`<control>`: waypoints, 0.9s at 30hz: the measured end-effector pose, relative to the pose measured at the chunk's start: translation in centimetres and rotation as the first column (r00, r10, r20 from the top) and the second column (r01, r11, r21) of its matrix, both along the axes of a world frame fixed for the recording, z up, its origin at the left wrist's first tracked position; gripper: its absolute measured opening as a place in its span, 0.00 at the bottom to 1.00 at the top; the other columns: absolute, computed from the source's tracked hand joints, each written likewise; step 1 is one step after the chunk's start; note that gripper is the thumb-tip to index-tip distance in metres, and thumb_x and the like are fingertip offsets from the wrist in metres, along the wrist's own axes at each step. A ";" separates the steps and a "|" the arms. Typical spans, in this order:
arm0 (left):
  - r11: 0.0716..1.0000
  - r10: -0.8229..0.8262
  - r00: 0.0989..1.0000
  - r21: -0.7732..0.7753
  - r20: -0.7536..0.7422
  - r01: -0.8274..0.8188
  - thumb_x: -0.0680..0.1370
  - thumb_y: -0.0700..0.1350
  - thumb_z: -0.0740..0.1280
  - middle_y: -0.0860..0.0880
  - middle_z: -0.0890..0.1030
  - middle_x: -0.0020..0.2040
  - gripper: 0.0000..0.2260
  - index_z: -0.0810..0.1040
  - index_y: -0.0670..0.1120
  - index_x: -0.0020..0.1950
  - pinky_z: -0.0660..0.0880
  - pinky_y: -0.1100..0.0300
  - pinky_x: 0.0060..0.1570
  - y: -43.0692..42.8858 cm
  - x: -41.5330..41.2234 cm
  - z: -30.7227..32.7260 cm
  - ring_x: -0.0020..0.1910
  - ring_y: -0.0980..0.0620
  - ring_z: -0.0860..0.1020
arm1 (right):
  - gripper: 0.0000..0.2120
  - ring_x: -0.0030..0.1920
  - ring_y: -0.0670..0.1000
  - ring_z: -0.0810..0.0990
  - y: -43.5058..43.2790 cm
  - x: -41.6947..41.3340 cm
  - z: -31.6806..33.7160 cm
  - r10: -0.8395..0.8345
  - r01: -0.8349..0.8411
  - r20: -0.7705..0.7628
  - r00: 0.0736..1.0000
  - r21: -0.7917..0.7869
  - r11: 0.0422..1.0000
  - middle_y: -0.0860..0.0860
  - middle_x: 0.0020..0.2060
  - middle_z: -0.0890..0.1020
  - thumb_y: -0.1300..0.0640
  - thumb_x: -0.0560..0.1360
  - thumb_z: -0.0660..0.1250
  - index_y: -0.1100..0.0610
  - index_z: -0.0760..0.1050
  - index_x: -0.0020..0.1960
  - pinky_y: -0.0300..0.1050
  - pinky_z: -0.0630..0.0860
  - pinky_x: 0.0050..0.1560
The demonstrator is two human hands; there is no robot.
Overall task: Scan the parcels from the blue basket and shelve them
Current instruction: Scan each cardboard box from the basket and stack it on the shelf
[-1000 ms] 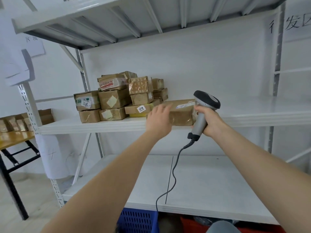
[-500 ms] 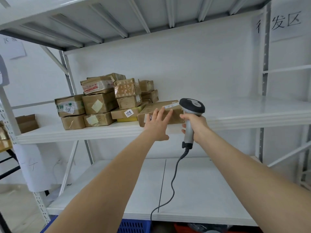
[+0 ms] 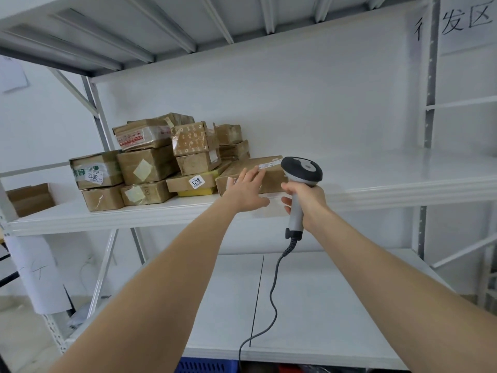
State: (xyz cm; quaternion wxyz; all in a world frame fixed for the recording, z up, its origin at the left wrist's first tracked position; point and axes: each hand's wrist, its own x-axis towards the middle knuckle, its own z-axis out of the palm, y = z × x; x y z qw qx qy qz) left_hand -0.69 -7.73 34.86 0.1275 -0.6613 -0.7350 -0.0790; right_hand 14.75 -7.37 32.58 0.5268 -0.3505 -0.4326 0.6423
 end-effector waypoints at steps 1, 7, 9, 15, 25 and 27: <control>1.000 0.001 1.000 -0.010 -0.007 -0.001 0.76 0.54 0.65 0.50 0.44 0.79 0.39 0.43 0.50 0.79 0.45 0.37 0.73 0.2 -0.3 0.0 0.78 0.45 0.42 | 0.06 0.38 0.50 0.80 0.0 -0.1 0.0 0.005 -0.005 0.004 1.000 -0.004 1.000 0.51 0.40 0.80 0.62 0.71 0.72 0.58 0.76 0.45 0.41 0.77 0.38; 0.999 -0.031 0.999 0.019 -0.043 0.032 0.75 0.58 0.67 0.49 0.44 0.79 0.43 0.43 0.49 0.79 0.47 0.40 0.74 -0.3 -1.2 -0.4 0.78 0.44 0.43 | 0.09 0.38 0.49 0.80 -0.5 -0.6 -0.6 0.022 -0.022 0.022 1.000 -0.013 1.000 0.50 0.39 0.80 0.62 0.71 0.72 0.60 0.77 0.50 0.41 0.76 0.36; 0.997 -0.039 0.999 0.070 -0.022 0.040 0.74 0.57 0.68 0.48 0.45 0.79 0.43 0.44 0.50 0.79 0.48 0.43 0.75 -1.1 -1.8 -1.0 0.78 0.44 0.46 | 0.07 0.37 0.49 0.80 -1.0 -0.9 -0.9 0.027 -0.027 0.032 0.999 -0.009 1.000 0.50 0.39 0.80 0.62 0.71 0.72 0.60 0.77 0.48 0.41 0.75 0.35; 0.996 0.011 0.998 0.089 0.067 -0.017 0.74 0.54 0.68 0.47 0.48 0.79 0.40 0.49 0.50 0.79 0.55 0.50 0.74 -6.4 -4.6 -3.9 0.76 0.45 0.54 | 0.02 0.32 0.50 0.79 -4.2 -3.2 -2.7 0.097 -0.095 0.078 0.992 -0.028 0.995 0.54 0.36 0.83 0.62 0.72 0.70 0.60 0.79 0.45 0.41 0.75 0.36; 0.957 0.234 0.963 -0.209 0.134 -0.203 0.75 0.55 0.68 0.46 0.49 0.79 0.38 0.51 0.50 0.78 0.58 0.50 0.71 -19.9 -15.2 -17.1 0.74 0.42 0.59 | 0.04 0.26 0.48 0.78 -12.8 -13.6 -14.4 0.357 -0.313 0.202 0.912 -0.219 0.924 0.54 0.28 0.82 0.61 0.74 0.69 0.61 0.78 0.44 0.40 0.75 0.31; 0.921 0.318 0.934 -0.286 0.162 -0.264 0.75 0.56 0.67 0.47 0.48 0.79 0.38 0.51 0.51 0.79 0.61 0.49 0.70 -22.1 -17.4 -20.5 0.74 0.42 0.60 | 0.04 0.26 0.49 0.77 -14.2 -16.0 -17.7 0.423 -0.355 0.214 0.881 -0.293 0.888 0.56 0.31 0.83 0.61 0.74 0.69 0.62 0.78 0.44 0.41 0.73 0.30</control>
